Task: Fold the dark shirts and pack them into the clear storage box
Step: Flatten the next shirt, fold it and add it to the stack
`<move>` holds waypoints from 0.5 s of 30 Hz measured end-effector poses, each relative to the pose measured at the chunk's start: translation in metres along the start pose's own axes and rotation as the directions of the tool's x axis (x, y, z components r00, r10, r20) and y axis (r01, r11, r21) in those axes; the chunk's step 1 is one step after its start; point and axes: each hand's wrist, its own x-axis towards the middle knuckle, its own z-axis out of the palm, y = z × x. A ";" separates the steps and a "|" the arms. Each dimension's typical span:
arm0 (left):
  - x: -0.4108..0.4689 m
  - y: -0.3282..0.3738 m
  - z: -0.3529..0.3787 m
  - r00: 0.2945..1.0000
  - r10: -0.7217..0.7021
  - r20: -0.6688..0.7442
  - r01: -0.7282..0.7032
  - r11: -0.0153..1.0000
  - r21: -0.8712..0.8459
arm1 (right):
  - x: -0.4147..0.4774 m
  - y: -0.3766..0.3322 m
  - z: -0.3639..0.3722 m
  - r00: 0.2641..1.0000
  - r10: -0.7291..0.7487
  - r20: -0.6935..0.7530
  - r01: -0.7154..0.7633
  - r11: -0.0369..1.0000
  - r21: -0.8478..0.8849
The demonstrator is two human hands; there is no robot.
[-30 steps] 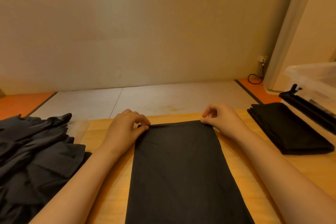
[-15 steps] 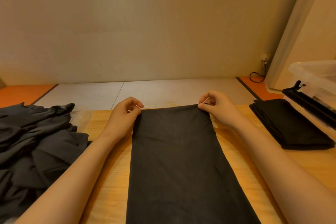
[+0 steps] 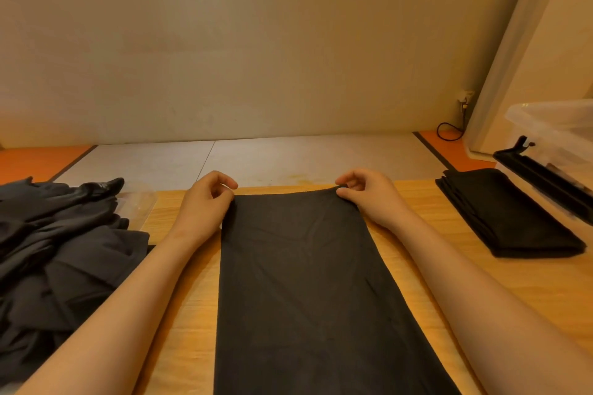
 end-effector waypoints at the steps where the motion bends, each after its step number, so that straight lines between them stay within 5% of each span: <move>1: -0.001 0.000 0.000 1.000 0.007 0.004 -0.008 1.000 0.016 | 0.000 0.003 0.001 1.000 0.014 0.002 -0.014 1.000 -0.008; 8: -0.003 0.002 0.000 0.993 0.062 0.101 -0.072 0.993 0.097 | -0.001 0.002 0.003 0.999 -0.037 -0.016 0.036 0.998 -0.053; 15: -0.002 0.001 -0.004 0.997 0.060 0.048 -0.063 0.996 0.062 | 0.001 0.002 0.007 0.998 -0.005 -0.070 -0.001 0.997 -0.083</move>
